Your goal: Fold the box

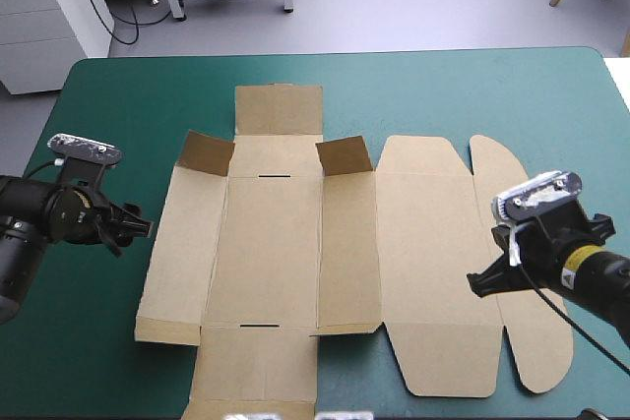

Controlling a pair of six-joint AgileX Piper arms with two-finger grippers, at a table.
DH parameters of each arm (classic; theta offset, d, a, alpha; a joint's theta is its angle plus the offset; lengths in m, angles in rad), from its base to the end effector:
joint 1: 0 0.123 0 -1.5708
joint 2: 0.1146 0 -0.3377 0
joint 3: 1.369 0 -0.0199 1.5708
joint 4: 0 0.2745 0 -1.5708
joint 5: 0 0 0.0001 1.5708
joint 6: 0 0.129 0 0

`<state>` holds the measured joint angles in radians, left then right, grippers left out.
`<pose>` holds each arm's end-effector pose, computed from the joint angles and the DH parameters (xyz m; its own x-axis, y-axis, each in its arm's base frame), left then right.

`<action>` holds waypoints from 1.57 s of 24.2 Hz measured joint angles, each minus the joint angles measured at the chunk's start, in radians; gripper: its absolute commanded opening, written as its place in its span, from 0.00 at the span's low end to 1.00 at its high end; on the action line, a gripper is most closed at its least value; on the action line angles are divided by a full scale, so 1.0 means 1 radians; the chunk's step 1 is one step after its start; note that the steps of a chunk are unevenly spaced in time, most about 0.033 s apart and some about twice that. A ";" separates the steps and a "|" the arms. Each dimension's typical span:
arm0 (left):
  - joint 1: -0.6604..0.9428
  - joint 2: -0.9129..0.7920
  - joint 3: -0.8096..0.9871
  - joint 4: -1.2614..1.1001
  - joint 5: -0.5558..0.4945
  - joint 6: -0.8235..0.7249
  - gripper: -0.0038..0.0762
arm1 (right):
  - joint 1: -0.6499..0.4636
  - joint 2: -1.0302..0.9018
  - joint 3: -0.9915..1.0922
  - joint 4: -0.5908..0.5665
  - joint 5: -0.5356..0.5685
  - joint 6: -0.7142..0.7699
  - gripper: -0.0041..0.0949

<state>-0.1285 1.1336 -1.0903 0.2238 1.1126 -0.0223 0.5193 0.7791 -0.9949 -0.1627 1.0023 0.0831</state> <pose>0.2296 -0.0038 0.3650 -0.8596 0.1881 -0.4751 0.0962 0.9727 0.2112 0.1326 0.0555 0.4054 -0.5528 -0.3217 -0.7687 -0.4033 0.9105 -0.0911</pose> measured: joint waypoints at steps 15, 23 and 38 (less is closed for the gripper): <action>0.220 0.240 -0.002 -0.263 -0.014 0.159 0.74 | 0.000 -0.371 0.224 0.007 0.047 0.001 0.04; 0.361 0.392 0.002 -0.587 0.030 0.409 0.74 | 0.000 -0.535 0.281 0.016 0.074 0.001 0.04; 0.362 0.431 0.150 -0.968 0.078 0.652 0.74 | 0.000 -0.546 0.287 0.015 0.068 0.001 0.04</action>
<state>0.2330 1.5650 -0.9398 -0.7444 1.1907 0.6302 0.5193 0.2333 -0.7083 -0.1480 1.0704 0.0840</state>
